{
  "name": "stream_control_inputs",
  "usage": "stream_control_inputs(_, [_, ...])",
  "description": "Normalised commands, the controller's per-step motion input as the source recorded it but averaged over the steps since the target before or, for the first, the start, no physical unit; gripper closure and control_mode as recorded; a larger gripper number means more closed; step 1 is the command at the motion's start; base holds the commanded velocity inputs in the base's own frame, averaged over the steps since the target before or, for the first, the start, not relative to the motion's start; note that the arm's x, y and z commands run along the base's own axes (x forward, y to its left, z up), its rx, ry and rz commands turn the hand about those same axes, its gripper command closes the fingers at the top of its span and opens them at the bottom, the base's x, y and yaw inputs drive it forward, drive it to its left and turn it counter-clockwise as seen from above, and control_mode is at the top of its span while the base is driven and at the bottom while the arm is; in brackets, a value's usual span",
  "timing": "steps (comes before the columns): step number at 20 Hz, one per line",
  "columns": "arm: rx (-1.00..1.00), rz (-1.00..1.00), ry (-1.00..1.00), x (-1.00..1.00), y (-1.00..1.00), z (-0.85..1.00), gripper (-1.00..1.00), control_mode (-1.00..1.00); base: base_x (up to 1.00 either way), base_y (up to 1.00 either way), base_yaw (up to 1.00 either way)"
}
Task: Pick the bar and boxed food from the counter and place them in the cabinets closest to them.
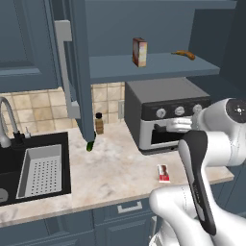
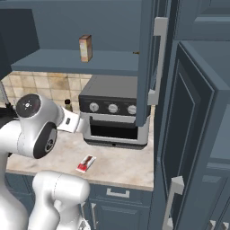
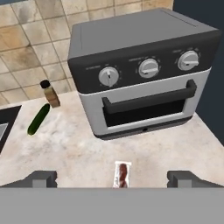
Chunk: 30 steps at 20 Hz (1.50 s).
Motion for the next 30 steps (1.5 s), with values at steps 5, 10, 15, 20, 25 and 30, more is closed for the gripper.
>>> stream_control_inputs(5, [0.02, -0.02, 0.01, 0.00, 0.00, -0.29, -1.00, -1.00, 0.00, 0.00, 0.00])
stream_control_inputs(10, [0.03, -0.01, 0.00, 0.00, 0.00, -0.29, -1.00, -1.00, 0.00, 0.00, 0.00])
stream_control_inputs(15, [0.02, -0.01, 0.01, 0.00, 0.00, -0.36, -1.00, -1.00, 0.00, 0.00, 0.00])
stream_control_inputs(20, [0.01, -0.01, 0.01, 0.00, 0.00, -0.43, -1.00, -1.00, 0.00, 0.00, 0.00])
stream_control_inputs(25, [0.00, -0.01, 0.00, 0.00, 0.00, -0.45, -1.00, -1.00, 0.00, 0.00, 0.00])
stream_control_inputs(30, [0.00, -0.01, 0.00, 0.00, 0.00, -0.46, -1.00, -1.00, 0.00, 0.00, 0.00])
